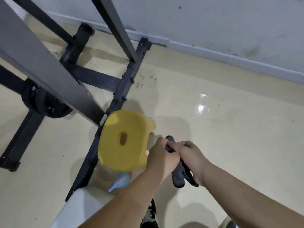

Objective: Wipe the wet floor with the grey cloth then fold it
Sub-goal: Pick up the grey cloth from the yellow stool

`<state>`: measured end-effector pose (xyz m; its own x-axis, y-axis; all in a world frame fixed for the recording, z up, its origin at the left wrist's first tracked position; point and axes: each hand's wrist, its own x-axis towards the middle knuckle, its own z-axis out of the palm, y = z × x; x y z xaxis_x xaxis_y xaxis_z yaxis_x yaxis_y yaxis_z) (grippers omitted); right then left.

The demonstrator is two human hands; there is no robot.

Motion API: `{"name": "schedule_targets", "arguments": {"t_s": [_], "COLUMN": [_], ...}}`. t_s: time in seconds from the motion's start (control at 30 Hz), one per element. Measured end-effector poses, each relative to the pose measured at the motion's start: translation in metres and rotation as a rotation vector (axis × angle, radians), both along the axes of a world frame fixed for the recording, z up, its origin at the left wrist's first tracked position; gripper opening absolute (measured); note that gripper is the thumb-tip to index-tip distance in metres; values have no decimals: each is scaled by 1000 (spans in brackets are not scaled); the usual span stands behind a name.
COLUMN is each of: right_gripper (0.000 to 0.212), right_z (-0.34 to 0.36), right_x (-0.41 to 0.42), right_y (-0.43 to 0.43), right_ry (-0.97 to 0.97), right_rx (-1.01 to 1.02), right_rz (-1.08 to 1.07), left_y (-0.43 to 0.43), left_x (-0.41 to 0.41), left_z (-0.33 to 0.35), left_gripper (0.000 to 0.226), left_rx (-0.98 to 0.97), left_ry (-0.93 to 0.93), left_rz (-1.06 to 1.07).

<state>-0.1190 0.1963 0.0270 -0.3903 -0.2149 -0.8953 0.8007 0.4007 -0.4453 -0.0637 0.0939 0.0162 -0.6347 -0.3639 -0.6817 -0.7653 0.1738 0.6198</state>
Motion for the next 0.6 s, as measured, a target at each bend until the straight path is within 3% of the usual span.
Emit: {"name": "schedule_targets", "arguments": {"t_s": [0.03,0.13,0.2,0.23,0.47,0.6], "right_gripper": [48,37,39,36,17,20], "right_z": [12,54,71,77,111,80], "right_x": [-7,-30,-40,-43,-84,-115], "right_y": [18,86,129,149,271,312], "right_ry": [-17,-12,-6,-6,123,108], "right_rx": [-36,-166,-192,-187,-151,-204], "right_rz": [-38,-57,-81,-106,-313,-500], "left_y": [17,73,106,120,213,247], "left_x": [-5,-24,-37,-44,-104,-141], "left_z": [15,55,77,84,128,96], "left_gripper": [4,15,13,10,74,39], "left_rx": [112,432,511,496,201,216], "left_ry": [0,11,8,6,-62,-25], "left_rz": [91,248,303,300,-85,-233]}}
